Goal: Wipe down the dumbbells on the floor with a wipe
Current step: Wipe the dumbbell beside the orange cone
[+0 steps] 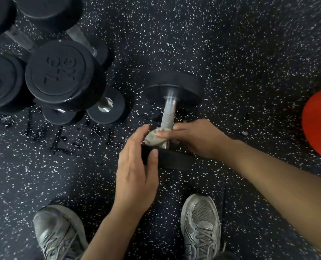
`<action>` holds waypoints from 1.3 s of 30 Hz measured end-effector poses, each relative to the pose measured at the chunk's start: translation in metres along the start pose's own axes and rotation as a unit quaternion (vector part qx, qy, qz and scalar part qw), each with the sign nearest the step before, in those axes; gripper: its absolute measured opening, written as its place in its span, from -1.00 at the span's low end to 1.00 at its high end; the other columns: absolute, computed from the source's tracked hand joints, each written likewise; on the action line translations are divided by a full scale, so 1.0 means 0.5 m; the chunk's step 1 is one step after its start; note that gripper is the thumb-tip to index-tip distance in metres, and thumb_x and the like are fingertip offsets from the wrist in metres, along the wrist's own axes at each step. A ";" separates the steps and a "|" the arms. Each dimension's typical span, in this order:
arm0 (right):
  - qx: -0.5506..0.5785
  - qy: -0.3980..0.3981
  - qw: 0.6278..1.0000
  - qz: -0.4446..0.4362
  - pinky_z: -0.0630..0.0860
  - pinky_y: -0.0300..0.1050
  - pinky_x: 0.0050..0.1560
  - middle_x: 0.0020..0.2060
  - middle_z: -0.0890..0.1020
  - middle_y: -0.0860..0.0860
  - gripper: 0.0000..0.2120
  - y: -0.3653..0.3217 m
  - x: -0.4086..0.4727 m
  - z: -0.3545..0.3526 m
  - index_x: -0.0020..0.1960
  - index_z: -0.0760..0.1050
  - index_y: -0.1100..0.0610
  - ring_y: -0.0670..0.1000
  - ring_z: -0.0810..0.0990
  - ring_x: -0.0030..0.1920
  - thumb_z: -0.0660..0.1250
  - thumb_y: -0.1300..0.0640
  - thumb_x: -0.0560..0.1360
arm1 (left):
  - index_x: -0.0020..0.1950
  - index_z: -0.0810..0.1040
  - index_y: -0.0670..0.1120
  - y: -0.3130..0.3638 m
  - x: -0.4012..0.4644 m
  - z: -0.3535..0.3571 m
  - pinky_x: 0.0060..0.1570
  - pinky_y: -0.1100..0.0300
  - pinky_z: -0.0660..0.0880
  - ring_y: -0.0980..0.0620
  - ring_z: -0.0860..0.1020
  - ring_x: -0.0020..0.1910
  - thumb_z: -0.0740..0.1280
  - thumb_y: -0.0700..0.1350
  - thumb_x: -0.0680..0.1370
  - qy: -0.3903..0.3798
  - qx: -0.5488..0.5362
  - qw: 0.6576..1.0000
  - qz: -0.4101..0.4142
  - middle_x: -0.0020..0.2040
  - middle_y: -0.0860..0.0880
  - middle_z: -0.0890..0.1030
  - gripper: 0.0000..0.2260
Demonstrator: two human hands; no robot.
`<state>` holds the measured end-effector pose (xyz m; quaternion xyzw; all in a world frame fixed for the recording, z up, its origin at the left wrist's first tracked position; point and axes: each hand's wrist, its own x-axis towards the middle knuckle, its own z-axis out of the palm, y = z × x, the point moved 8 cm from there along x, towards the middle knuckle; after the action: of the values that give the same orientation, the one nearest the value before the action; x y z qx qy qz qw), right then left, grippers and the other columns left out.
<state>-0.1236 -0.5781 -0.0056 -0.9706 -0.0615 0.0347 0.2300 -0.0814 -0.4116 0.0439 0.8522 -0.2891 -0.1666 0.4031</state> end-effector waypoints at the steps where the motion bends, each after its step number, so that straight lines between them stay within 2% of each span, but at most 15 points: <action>1: -0.014 0.035 0.999 0.028 0.50 -0.14 -0.36 -0.02 0.69 -0.06 -0.42 0.016 0.000 -0.016 0.53 0.39 -0.18 0.03 0.60 -0.33 0.23 0.21 0.57 | 0.60 0.25 0.00 -0.009 0.001 -0.002 0.45 -0.10 0.41 0.20 0.34 0.52 0.18 0.00 0.70 0.002 0.001 1.000 -0.005 0.52 0.14 0.39 -0.55; 4: -0.021 0.121 0.984 0.128 0.52 -0.14 -0.34 -0.07 0.68 0.00 -0.49 0.056 -0.003 -0.051 0.52 0.45 -0.12 0.06 0.59 -0.34 0.30 0.22 0.62 | 0.60 0.26 -0.04 -0.030 -0.001 0.001 0.52 -0.02 0.33 0.16 0.35 0.52 0.20 0.02 0.69 0.000 0.004 1.000 -0.022 0.52 0.10 0.40 -0.53; 6: 0.001 0.097 0.987 0.130 0.60 -0.03 -0.33 -0.07 0.68 -0.01 -0.46 0.049 -0.007 -0.042 0.50 0.46 -0.14 0.06 0.59 -0.35 0.36 0.24 0.59 | 0.60 0.25 -0.02 -0.035 -0.006 0.008 0.50 0.02 0.35 0.15 0.37 0.51 0.20 0.07 0.68 -0.006 -0.001 1.000 -0.026 0.51 0.09 0.41 -0.50; 10: 0.002 -0.019 0.999 0.032 0.48 -0.17 -0.32 0.03 0.69 -0.05 -0.29 0.005 -0.027 -0.010 0.48 0.47 -0.18 0.01 0.62 -0.30 0.39 0.36 0.45 | 0.60 0.26 0.01 -0.031 -0.013 0.026 0.45 0.10 0.36 0.21 0.39 0.45 0.19 0.16 0.66 -0.022 -0.020 0.999 -0.040 0.49 0.12 0.44 -0.47; 13: -0.019 0.012 0.999 0.033 0.50 -0.15 -0.37 -0.02 0.68 -0.06 -0.34 0.027 -0.015 -0.029 0.48 0.46 -0.17 -0.05 0.56 -0.31 0.35 0.32 0.48 | 0.59 0.26 -0.01 -0.021 -0.016 0.034 0.47 0.05 0.36 0.15 0.40 0.46 0.23 0.18 0.65 -0.020 -0.021 0.999 -0.033 0.50 0.10 0.44 -0.44; 16: -0.023 0.085 0.987 0.137 0.50 -0.09 -0.39 -0.03 0.66 -0.05 -0.52 0.077 -0.006 -0.074 0.53 0.40 -0.17 -0.01 0.58 -0.30 0.11 0.10 0.65 | 0.59 0.27 0.00 -0.008 -0.017 0.043 0.47 0.08 0.32 0.15 0.41 0.46 0.23 0.18 0.64 -0.024 0.002 0.999 -0.033 0.50 0.10 0.45 -0.44; 18: -0.026 0.059 0.986 0.152 0.39 -0.15 -0.38 -0.06 0.64 -0.07 -0.53 0.079 -0.012 -0.067 0.52 0.42 -0.18 0.01 0.59 -0.28 0.15 0.12 0.65 | 0.59 0.27 0.02 0.003 -0.017 0.048 0.46 0.24 0.22 0.26 0.37 0.43 0.23 0.20 0.63 -0.031 0.020 0.999 -0.033 0.50 0.12 0.45 -0.43; 20: -0.014 0.009 0.994 0.107 0.33 -0.26 -0.39 -0.09 0.58 -0.14 -0.46 0.051 -0.029 -0.042 0.50 0.44 -0.20 -0.07 0.51 -0.33 0.23 0.21 0.60 | 0.59 0.25 0.04 0.016 -0.017 0.054 0.45 0.34 0.13 0.31 0.34 0.41 0.24 0.20 0.64 -0.042 0.028 0.999 -0.018 0.50 0.13 0.44 -0.44; 23: 0.045 -0.074 0.994 0.066 0.58 -0.12 -0.19 0.00 0.62 -0.13 -0.38 0.029 -0.067 -0.014 0.49 0.43 -0.25 -0.05 0.60 -0.22 0.23 0.25 0.54 | 0.60 0.22 0.08 0.016 -0.019 0.054 0.49 0.19 0.24 0.25 0.36 0.46 0.22 0.16 0.66 -0.048 0.003 0.999 -0.015 0.51 0.13 0.42 -0.48; 26: 0.029 -0.109 0.992 0.058 0.55 -0.15 -0.13 0.09 0.66 -0.14 -0.35 0.035 -0.075 -0.019 0.49 0.44 -0.26 -0.08 0.61 -0.12 0.35 0.29 0.53 | 0.60 0.22 0.08 0.003 -0.023 0.049 0.48 0.05 0.33 0.14 0.37 0.50 0.16 0.14 0.68 -0.045 -0.015 0.998 -0.032 0.53 0.12 0.41 -0.51; 29: 0.002 -0.045 0.996 0.077 0.51 -0.21 -0.22 0.08 0.68 -0.10 -0.45 0.055 -0.067 -0.052 0.49 0.46 -0.19 -0.07 0.61 -0.21 0.26 0.23 0.59 | 0.61 0.21 0.10 -0.005 -0.028 0.053 0.47 0.09 0.30 0.21 0.34 0.50 0.13 0.17 0.68 -0.052 -0.013 0.998 -0.041 0.54 0.16 0.38 -0.51; 31: -0.014 0.039 0.988 0.148 0.50 -0.17 -0.28 0.07 0.70 -0.05 -0.52 0.097 -0.068 -0.082 0.52 0.44 -0.15 -0.02 0.63 -0.22 0.17 0.17 0.66 | 0.61 0.20 0.11 -0.005 -0.030 0.061 0.45 0.12 0.27 0.26 0.31 0.47 0.13 0.17 0.68 -0.058 -0.005 0.997 -0.043 0.52 0.19 0.37 -0.51; 33: -0.016 0.068 0.978 0.198 0.48 -0.14 -0.26 0.06 0.70 -0.04 -0.55 0.117 -0.076 -0.083 0.52 0.42 -0.17 0.00 0.64 -0.17 0.18 0.15 0.69 | 0.61 0.20 0.10 -0.003 -0.033 0.071 0.46 0.12 0.26 0.31 0.30 0.47 0.14 0.17 0.68 -0.065 -0.003 0.997 -0.040 0.52 0.20 0.36 -0.50; 36: 0.018 0.048 0.985 0.166 0.55 -0.17 -0.22 0.06 0.70 -0.02 -0.52 0.094 -0.097 -0.053 0.48 0.47 -0.16 -0.06 0.61 -0.20 0.26 0.20 0.63 | 0.61 0.19 0.13 0.001 -0.036 0.085 0.46 0.16 0.24 0.41 0.25 0.47 0.14 0.20 0.67 -0.078 -0.010 0.996 -0.042 0.51 0.24 0.35 -0.49; 39: 0.025 -0.030 0.992 0.121 0.55 -0.09 -0.25 -0.05 0.60 -0.10 -0.40 0.071 -0.123 -0.034 0.49 0.45 -0.21 -0.09 0.48 -0.25 0.28 0.27 0.54 | 0.60 0.19 0.13 0.011 -0.039 0.096 0.44 0.19 0.24 0.45 0.25 0.44 0.15 0.21 0.66 -0.090 -0.007 0.995 -0.035 0.50 0.25 0.35 -0.48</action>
<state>-0.1794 -0.6255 -0.0043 -0.9635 0.0505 0.0934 0.2459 -0.1236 -0.4304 0.0193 0.8403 -0.2931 -0.2584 0.3758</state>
